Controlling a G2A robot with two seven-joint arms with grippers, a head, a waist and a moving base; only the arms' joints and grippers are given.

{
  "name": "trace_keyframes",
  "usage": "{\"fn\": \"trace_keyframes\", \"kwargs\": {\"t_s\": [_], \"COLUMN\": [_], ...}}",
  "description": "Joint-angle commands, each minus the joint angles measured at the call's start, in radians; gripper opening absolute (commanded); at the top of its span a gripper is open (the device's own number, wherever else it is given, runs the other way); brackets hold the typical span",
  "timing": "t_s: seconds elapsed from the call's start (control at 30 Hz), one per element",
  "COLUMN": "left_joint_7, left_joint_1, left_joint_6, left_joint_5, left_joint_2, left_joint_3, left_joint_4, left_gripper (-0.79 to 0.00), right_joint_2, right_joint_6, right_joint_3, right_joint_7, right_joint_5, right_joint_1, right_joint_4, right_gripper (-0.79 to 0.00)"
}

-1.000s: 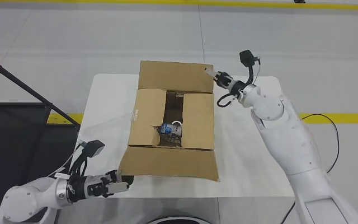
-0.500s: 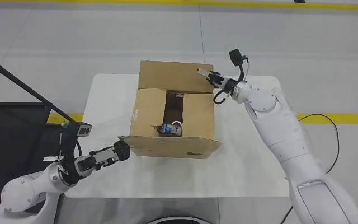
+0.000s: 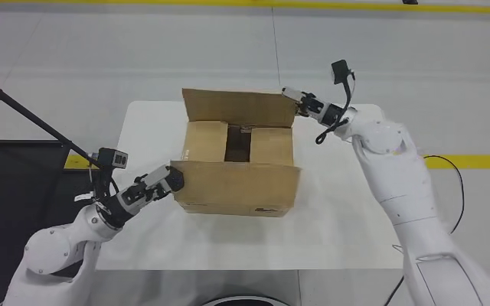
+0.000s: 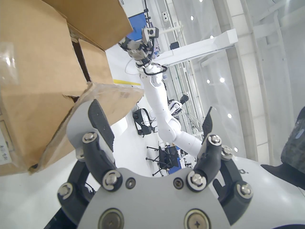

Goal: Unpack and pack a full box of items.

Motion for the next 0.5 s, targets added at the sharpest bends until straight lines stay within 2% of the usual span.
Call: {"fn": "trace_keyframes", "kwargs": {"t_s": [0.0, 0.23, 0.47], "left_joint_7": [0.034, 0.11, 0.17], "left_joint_1": [-0.012, -0.064, -0.119], "left_joint_6": [0.014, 0.063, 0.106], "left_joint_5": [0.031, 0.13, 0.247], "left_joint_2": [-0.001, -0.002, -0.003], "left_joint_3": [0.019, 0.086, 0.158], "left_joint_4": [0.002, 0.018, 0.042], "left_gripper": [0.0, 0.0, 0.0], "right_joint_2": [0.01, 0.045, 0.064], "right_joint_6": [-0.013, -0.002, 0.097], "right_joint_3": [0.032, 0.12, 0.125], "right_joint_7": [0.064, 0.281, 0.34], "right_joint_5": [0.045, 0.151, 0.086], "right_joint_1": [-0.021, -0.094, -0.144], "right_joint_4": [-0.026, -0.129, -0.231], "right_gripper": [0.0, 0.0, 0.0]}}
